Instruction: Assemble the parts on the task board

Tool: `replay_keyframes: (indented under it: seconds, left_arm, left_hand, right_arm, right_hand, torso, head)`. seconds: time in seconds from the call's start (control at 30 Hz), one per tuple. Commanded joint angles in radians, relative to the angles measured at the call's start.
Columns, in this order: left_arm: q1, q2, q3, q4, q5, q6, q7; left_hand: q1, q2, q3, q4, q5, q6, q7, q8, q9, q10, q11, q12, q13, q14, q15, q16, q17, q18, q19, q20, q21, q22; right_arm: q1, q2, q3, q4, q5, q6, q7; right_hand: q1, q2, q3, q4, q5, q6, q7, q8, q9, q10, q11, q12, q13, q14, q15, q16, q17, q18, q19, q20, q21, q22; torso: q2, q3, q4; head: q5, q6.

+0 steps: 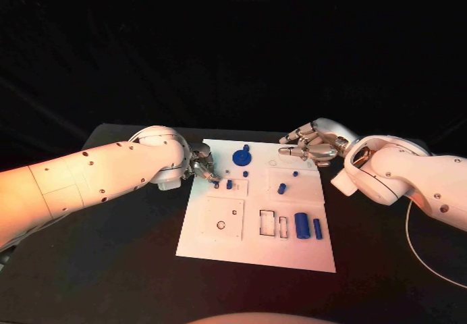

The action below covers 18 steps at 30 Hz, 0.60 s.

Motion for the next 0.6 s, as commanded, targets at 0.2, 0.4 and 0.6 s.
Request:
replay_keyframes:
  seconds: [0.2,0.4,0.6]
  left_arm:
    - [-0.005,0.010,0.000,-0.013,-0.025,0.072,0.000]
    - [-0.007,0.013,0.000,-0.016,-0.026,0.098,0.002]
    - [-0.007,0.012,0.000,-0.019,-0.026,0.136,0.005]
  left_hand:
    - [-0.005,-0.007,0.130,-0.122,0.005,0.009,-0.010,0.004,-0.001,0.007,-0.001,0.003,-0.002,0.105,-0.008,0.005,0.263,-0.017,0.014,-0.003,0.003,0.083]
    - [-0.005,-0.007,0.130,-0.122,0.006,0.009,-0.010,0.004,-0.001,0.007,-0.001,0.003,-0.001,0.105,-0.008,0.005,0.263,-0.017,0.014,-0.003,0.002,0.083]
    - [-0.006,-0.008,0.131,-0.123,0.006,0.009,-0.010,0.004,-0.001,0.008,-0.001,0.005,0.001,0.105,-0.008,0.005,0.263,-0.016,0.013,-0.003,0.001,0.082]
  right_arm:
    - [-0.001,0.000,0.000,0.000,-0.006,0.013,0.007]
    - [-0.001,0.000,0.000,0.000,-0.006,0.014,0.007]
    - [-0.001,0.001,0.000,-0.001,-0.006,0.015,0.008]
  right_hand:
    - [0.005,0.001,-0.006,0.001,0.007,0.002,0.004,0.005,0.000,-0.007,0.000,-0.002,0.001,0.036,0.003,-0.006,0.000,0.010,-0.006,-0.001,-0.006,0.000]
    - [0.005,0.001,-0.006,0.001,0.007,0.002,0.004,0.005,0.000,-0.007,0.000,-0.002,0.001,0.036,0.003,-0.006,0.000,0.010,-0.006,-0.001,-0.006,0.000]
    - [0.006,0.002,-0.007,0.002,0.007,0.003,0.004,0.006,0.000,-0.006,0.000,-0.001,0.000,0.036,0.002,-0.007,0.000,0.010,-0.006,-0.001,-0.007,0.000]
  torso:
    - [0.000,-0.0002,-0.0006]
    - [0.000,-0.0003,0.0001]
    - [0.000,-0.0002,-0.0004]
  head:
    - [-0.001,-0.005]
    - [0.000,-0.007]
    - [0.000,-0.007]
